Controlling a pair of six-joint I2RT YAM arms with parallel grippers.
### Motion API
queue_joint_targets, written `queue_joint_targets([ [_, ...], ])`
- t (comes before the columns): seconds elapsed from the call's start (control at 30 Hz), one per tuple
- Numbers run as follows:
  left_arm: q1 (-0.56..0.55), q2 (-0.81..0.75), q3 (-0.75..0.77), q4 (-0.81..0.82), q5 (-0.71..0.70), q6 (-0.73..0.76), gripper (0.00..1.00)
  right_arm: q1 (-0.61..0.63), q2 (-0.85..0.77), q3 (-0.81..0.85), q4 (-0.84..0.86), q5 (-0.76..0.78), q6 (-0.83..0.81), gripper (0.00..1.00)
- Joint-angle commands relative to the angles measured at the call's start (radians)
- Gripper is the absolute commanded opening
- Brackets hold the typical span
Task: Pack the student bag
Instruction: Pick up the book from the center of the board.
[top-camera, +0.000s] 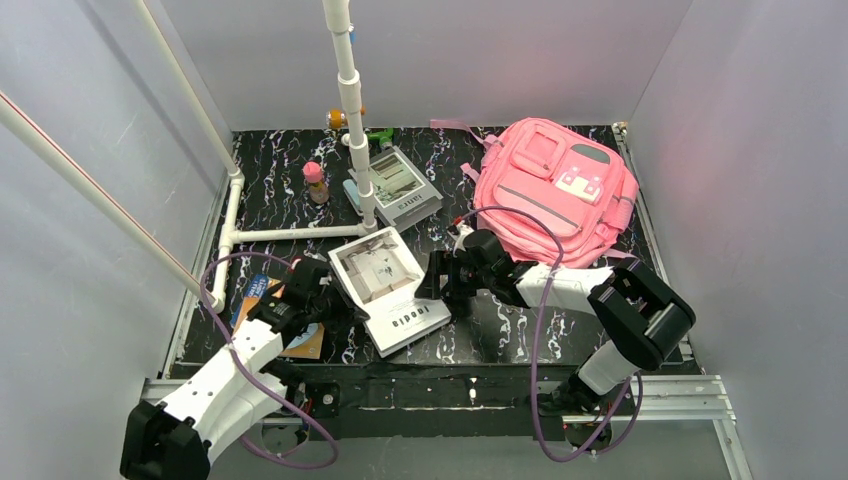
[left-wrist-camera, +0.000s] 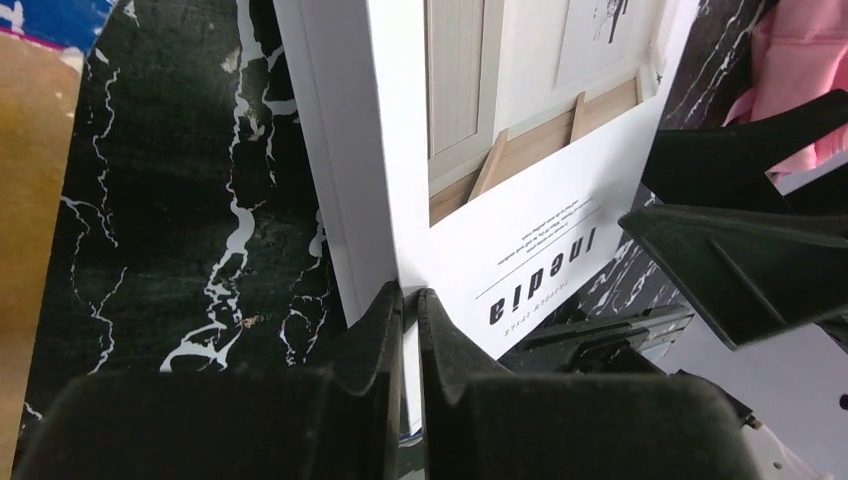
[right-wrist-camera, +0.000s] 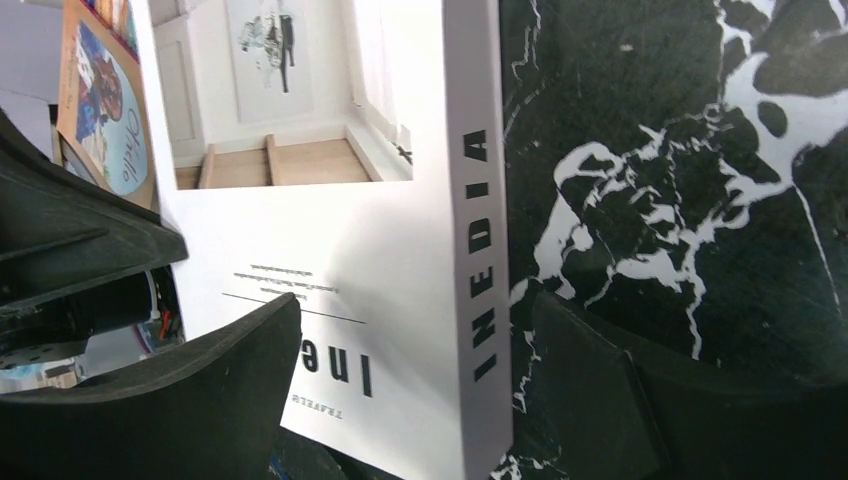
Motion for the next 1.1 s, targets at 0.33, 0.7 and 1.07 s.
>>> queue_joint_targets([
  [0.33,0.003,-0.041,0.138,-0.169,0.088,-0.002,0.0,-0.123,-0.26,-0.199,-0.061,-0.135,0.144,0.98],
  [0.7,0.002,-0.02,0.144,-0.132,0.162,-0.107,0.0,-0.066,-0.409,-0.498,0.262,0.041,0.784,0.98],
  [1.07,0.002,-0.057,0.138,-0.113,0.189,-0.168,0.0,0.101,-0.335,-0.538,0.357,0.188,0.974,0.98],
])
